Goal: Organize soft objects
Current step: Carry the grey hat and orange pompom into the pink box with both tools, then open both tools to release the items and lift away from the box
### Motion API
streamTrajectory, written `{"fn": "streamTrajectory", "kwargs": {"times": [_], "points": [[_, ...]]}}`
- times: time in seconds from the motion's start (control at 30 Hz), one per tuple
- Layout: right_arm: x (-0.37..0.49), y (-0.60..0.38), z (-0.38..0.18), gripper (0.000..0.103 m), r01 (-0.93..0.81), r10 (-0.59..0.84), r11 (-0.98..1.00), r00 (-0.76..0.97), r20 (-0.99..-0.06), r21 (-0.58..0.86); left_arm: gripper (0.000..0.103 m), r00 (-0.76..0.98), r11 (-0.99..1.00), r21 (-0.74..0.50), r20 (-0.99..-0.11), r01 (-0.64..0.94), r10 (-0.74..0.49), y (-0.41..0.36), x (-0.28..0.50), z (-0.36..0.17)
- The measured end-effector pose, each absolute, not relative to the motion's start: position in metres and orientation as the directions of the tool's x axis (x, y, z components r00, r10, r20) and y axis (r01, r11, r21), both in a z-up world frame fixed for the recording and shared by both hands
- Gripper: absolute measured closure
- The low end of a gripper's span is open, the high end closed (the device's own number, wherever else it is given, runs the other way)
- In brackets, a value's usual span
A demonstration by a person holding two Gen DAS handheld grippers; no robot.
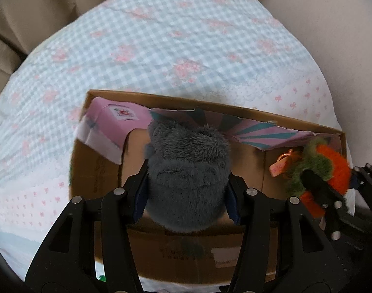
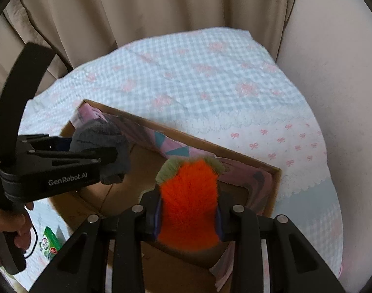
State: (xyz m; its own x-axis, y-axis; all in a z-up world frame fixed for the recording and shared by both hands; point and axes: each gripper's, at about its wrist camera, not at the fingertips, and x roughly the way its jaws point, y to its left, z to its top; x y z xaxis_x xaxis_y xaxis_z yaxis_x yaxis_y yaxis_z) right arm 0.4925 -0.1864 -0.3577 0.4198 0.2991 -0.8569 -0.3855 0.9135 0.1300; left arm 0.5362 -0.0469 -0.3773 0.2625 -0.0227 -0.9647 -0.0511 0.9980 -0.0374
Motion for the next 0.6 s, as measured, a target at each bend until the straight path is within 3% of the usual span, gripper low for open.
{"fn": "streamTrajectory", "kwargs": {"times": [0.07, 0.1, 0.13, 0.2, 0.6], "points": [[0.499, -0.183, -0.367, 0.065, -0.389, 0.293, 0.911, 0.383, -0.876, 0.135, 0.031, 0.263, 0.998, -0.025, -0.965, -0.057, -0.009, -0.047, 0.541, -0.378], [0.501, -0.182, -0.370, 0.053, -0.389, 0.293, 0.910, 0.366, -0.883, 0.140, 0.010, 0.270, 0.998, -0.025, -0.963, -0.060, -0.008, -0.046, 0.543, -0.377], [0.503, -0.182, -0.375, 0.046, -0.392, 0.295, 0.908, 0.354, -0.887, 0.146, 0.000, 0.271, 0.998, -0.029, -0.962, -0.063, -0.011, -0.046, 0.544, -0.376], [0.503, -0.182, -0.380, 0.002, -0.397, 0.299, 0.905, 0.344, -0.890, 0.150, 0.000, 0.274, 0.998, -0.026, -0.962, -0.065, -0.007, -0.045, 0.546, -0.374], [0.482, -0.181, -0.374, 0.000, -0.441, 0.327, 0.886, 0.376, -0.867, 0.143, 0.000, 0.273, 0.998, -0.031, -0.962, -0.059, -0.014, -0.041, 0.540, -0.360]]}}
